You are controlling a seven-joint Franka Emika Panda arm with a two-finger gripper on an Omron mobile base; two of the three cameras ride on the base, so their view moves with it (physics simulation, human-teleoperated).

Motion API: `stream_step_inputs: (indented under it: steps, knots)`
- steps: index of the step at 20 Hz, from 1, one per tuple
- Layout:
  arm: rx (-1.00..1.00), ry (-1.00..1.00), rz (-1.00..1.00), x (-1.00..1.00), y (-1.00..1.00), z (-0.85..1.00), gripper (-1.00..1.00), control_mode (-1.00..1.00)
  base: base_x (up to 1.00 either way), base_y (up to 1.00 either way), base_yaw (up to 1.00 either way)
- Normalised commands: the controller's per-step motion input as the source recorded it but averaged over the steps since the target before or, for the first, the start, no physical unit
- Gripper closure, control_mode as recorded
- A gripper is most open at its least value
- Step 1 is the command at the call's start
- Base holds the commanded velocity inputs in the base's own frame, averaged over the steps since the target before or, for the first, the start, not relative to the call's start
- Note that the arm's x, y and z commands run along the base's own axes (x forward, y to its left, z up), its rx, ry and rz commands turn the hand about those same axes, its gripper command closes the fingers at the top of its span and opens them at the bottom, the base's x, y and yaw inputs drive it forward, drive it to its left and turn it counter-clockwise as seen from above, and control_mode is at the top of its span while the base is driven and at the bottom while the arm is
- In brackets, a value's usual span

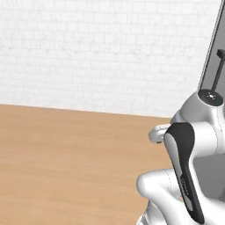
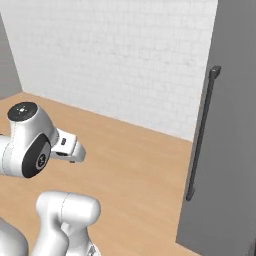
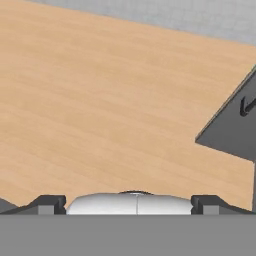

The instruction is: Place one corn and one chicken drumstick in each tupperware on the nearby counter, to pack two identical lunches.

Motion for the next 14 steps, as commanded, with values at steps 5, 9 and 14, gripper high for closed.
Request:
stream_step_inputs:
  steps: [5,9,14]
  knots:
    - [0.00,0.00,0.00,0.00,0.00,0.00,-1.00,1.00,1.00,0.48,0.05]
    - [0.00,0.00,0.00,0.00,0.00,0.00,-1.00,1.00,1.00,0.86,0.00]
    - [0.00,0.00,0.00,0.00,0.00,0.00,-1.00,1.00,1.00,0.97,-0.29]
